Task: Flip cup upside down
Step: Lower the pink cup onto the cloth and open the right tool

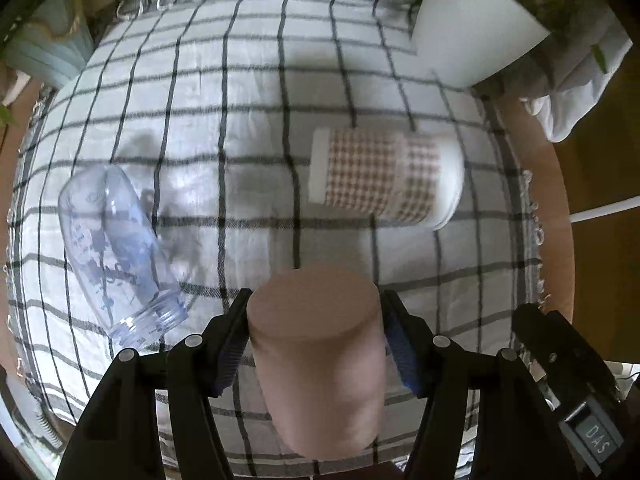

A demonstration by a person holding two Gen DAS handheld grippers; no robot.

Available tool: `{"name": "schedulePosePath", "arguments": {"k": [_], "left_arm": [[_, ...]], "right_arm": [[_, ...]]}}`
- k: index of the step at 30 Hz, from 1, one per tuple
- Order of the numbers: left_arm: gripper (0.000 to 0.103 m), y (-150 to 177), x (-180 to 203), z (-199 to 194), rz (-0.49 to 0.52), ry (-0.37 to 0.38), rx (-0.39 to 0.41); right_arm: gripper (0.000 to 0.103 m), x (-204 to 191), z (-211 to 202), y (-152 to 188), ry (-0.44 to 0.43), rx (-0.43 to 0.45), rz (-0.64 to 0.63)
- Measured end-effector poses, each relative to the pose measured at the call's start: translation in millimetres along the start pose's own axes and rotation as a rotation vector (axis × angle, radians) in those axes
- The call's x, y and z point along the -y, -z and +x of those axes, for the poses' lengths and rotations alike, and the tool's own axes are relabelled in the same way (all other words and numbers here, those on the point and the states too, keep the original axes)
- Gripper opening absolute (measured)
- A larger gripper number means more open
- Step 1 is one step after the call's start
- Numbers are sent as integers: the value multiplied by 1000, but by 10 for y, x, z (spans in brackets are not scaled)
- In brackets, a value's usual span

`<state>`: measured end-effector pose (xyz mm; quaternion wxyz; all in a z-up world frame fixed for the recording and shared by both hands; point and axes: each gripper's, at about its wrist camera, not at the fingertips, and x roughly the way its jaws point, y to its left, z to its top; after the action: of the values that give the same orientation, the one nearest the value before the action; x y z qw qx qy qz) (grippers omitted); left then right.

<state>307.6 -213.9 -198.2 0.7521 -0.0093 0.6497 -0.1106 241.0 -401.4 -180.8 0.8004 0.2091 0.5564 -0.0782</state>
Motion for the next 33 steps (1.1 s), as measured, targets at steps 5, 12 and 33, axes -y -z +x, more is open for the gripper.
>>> {"name": "schedulePosePath", "arguments": {"k": [5,12,33], "left_arm": [[62,57,50,-142,15,27,75],[62,186,278,-210,64,3,185],[62,691,514,-253,109,-66,263]], "right_arm": [[84,30,-108,-5,14,34,-18],[84,56,-199,33,57,84,-70],[84,253,-175,324,99,66,-136]]}}
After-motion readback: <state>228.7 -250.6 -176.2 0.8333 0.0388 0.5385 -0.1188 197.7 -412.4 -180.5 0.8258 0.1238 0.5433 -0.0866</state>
